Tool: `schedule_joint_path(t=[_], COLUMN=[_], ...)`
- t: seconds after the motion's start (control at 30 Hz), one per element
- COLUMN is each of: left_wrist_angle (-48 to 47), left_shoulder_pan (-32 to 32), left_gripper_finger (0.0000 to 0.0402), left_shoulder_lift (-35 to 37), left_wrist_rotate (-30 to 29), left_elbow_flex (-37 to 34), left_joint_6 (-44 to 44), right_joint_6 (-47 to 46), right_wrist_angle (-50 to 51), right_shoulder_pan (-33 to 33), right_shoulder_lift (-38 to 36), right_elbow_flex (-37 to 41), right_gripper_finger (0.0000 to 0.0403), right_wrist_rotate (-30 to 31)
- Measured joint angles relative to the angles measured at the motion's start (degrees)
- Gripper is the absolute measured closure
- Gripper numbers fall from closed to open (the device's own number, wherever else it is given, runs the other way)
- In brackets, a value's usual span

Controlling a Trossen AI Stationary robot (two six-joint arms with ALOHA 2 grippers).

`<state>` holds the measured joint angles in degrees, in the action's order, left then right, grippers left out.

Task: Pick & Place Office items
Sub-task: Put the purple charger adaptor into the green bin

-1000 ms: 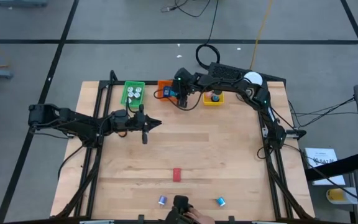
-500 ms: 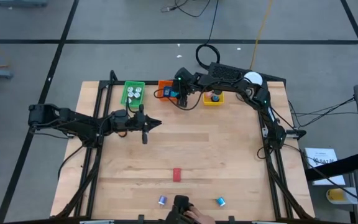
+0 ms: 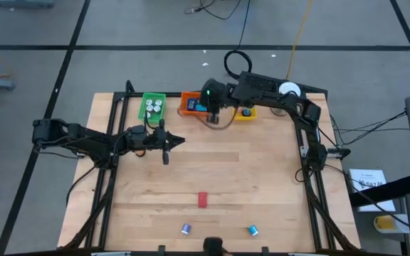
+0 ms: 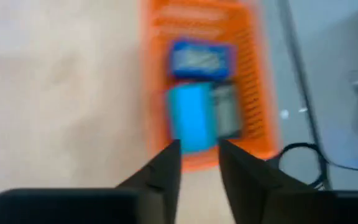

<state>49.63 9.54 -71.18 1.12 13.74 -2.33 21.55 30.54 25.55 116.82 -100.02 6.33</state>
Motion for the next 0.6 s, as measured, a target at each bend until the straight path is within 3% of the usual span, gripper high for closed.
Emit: schedule_joint_path(t=[0.2,0.4,0.6], left_wrist_angle=[0.0,0.0,0.1], left_shoulder_pan=[0.0,0.0,0.0], left_gripper_finger=[0.0364,0.0364,0.0364], left_shoulder_lift=[0.0,0.0,0.0], left_wrist_rotate=[0.0,0.0,-0.1], left_elbow_flex=[0.0,0.0,0.0], left_joint_6=[0.0,0.0,0.0], right_joint_6=[-1.3,-5.2,-12.0], right_wrist_angle=[-5.8,-16.2,-29.7], right_shoulder_pan=[-6.0,-12.9,-19.0], right_shoulder_lift=[-7.0,-16.9,-28.6], right_elbow_flex=[12.9,29.1,46.2], right_gripper_finger=[0.0393,0.0390,0.0400], right_wrist_rotate=[0.0,7.2,8.7])
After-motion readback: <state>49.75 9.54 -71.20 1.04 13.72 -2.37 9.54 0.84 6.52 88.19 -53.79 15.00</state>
